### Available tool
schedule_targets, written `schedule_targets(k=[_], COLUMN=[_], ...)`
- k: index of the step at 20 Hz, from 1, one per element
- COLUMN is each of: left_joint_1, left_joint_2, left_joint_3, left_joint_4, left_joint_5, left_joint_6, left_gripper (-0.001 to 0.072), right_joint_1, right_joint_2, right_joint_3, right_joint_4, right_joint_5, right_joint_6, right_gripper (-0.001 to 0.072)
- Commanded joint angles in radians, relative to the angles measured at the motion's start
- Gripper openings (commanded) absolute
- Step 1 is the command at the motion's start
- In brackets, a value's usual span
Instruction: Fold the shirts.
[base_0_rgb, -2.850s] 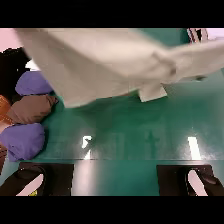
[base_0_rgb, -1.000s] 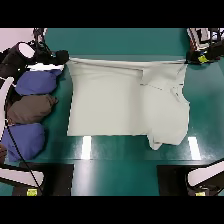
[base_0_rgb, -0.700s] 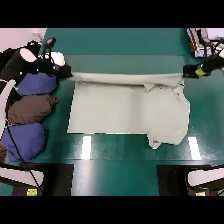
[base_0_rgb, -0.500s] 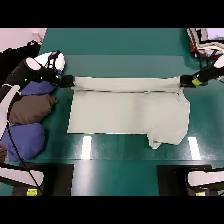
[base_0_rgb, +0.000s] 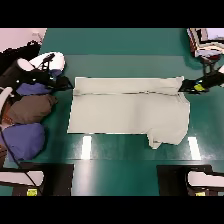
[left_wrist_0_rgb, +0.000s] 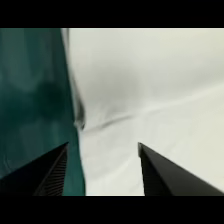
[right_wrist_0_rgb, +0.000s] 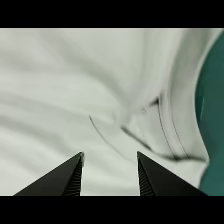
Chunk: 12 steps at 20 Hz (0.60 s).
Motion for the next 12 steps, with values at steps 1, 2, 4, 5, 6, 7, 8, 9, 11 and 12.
schedule_targets(k=[1, 2, 4, 5, 6, 7, 8, 9, 11, 12], left_joint_1=[0.055, 0.056, 0.056, 0.056, 0.056, 0.056, 0.056, 0.056, 0.056, 0.056], left_joint_2=[0.127, 0.175, 0.267, 0.307, 0.344, 0.375, 0.399, 0.417, 0.428, 0.428], left_joint_3=[-0.097, -0.175, -0.355, -0.44, -0.527, -0.602, -0.66, -0.707, -0.761, -0.771], left_joint_4=[0.074, 0.089, 0.068, 0.047, 0.041, 0.034, 0.016, 0.0, -0.059, -0.105], left_joint_5=[-0.154, -0.163, -0.134, -0.109, -0.085, -0.065, -0.043, -0.019, 0.011, 0.02], left_joint_6=[-0.015, -0.015, -0.033, -0.033, -0.033, -0.033, -0.029, -0.029, 0.01, 0.037], left_gripper=[0.0502, 0.0501, 0.0501, 0.0501, 0.0501, 0.0501, 0.0501, 0.0501, 0.0501, 0.0501], right_joint_1=[-0.077, -0.101, -0.141, -0.158, -0.172, -0.18, -0.188, -0.191, -0.191, -0.191], right_joint_2=[0.101, 0.128, 0.168, 0.185, 0.2, 0.213, 0.224, 0.233, 0.241, 0.241], right_joint_3=[-0.005, -0.005, -0.005, -0.005, -0.005, -0.005, -0.005, -0.005, -0.006, -0.006], right_joint_4=[0.013, 0.013, 0.013, 0.013, 0.014, 0.014, 0.014, 0.014, 0.014, 0.014], right_joint_5=[0.187, 0.246, 0.314, 0.329, 0.333, 0.334, 0.338, 0.34, 0.34, 0.343], right_joint_6=[-0.035, -0.048, -0.048, -0.048, -0.048, -0.048, -0.048, -0.048, -0.048, -0.048], right_gripper=[0.04, 0.041, 0.0547, 0.0547, 0.0547, 0.0546, 0.0546, 0.0546, 0.0545, 0.0545])
